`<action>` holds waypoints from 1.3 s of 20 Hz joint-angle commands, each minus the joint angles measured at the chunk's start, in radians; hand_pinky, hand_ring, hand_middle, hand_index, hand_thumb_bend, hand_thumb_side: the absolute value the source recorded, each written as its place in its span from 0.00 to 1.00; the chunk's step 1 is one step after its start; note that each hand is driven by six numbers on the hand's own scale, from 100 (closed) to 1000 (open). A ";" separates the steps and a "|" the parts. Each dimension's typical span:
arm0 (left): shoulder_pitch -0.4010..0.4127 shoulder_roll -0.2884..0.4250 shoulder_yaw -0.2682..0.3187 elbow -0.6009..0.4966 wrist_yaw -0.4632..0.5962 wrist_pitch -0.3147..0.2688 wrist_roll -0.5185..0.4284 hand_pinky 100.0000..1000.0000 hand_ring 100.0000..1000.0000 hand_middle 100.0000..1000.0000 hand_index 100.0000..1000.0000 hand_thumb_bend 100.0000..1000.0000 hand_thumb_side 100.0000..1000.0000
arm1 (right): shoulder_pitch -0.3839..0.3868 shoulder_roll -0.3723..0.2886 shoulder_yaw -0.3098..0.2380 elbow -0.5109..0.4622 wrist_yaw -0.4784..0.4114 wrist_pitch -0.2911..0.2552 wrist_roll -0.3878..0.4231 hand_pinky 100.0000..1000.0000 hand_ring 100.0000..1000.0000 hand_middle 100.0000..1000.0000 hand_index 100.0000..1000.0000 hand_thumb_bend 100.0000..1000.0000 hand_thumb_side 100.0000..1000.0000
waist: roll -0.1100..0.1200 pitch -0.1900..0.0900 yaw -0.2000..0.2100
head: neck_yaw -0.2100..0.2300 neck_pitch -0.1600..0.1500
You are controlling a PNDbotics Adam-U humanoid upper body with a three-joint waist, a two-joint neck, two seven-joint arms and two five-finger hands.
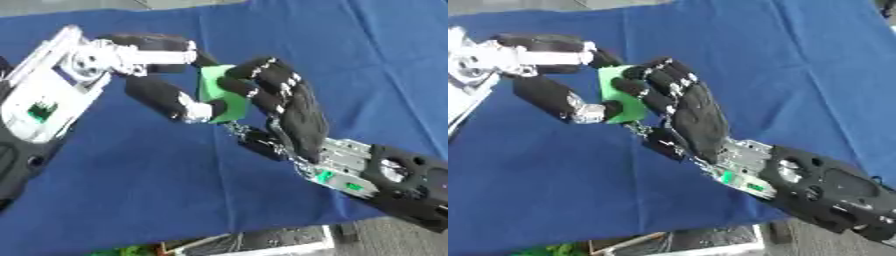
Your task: Pick up the objects with one hand, pass them to the other hand, and then place them into the box on the other side of the table.
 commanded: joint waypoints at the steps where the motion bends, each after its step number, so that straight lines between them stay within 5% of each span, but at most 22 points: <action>1: -0.023 -0.031 0.002 -0.027 0.037 0.021 0.022 0.99 1.00 0.34 0.48 0.00 0.18 | -0.017 0.001 0.008 -0.022 0.015 -0.014 0.003 0.62 0.60 0.59 0.60 0.34 0.00 | -0.002 -0.014 -0.002 | -0.002 0.004; 14: -0.023 -0.028 0.024 -0.004 0.084 0.095 0.097 0.96 1.00 0.25 0.37 0.00 0.17 | -0.008 0.004 0.021 -0.022 0.098 0.048 0.003 0.71 0.73 0.72 0.72 0.54 0.09 | -0.002 -0.013 -0.002 | -0.003 0.006; 26: -0.019 -0.017 0.043 0.020 0.108 0.126 0.134 0.95 1.00 0.21 0.31 0.00 0.16 | 0.010 0.010 0.034 -0.022 0.148 0.158 0.003 0.78 0.84 0.84 0.80 0.52 0.19 | -0.001 -0.011 -0.001 | -0.005 0.010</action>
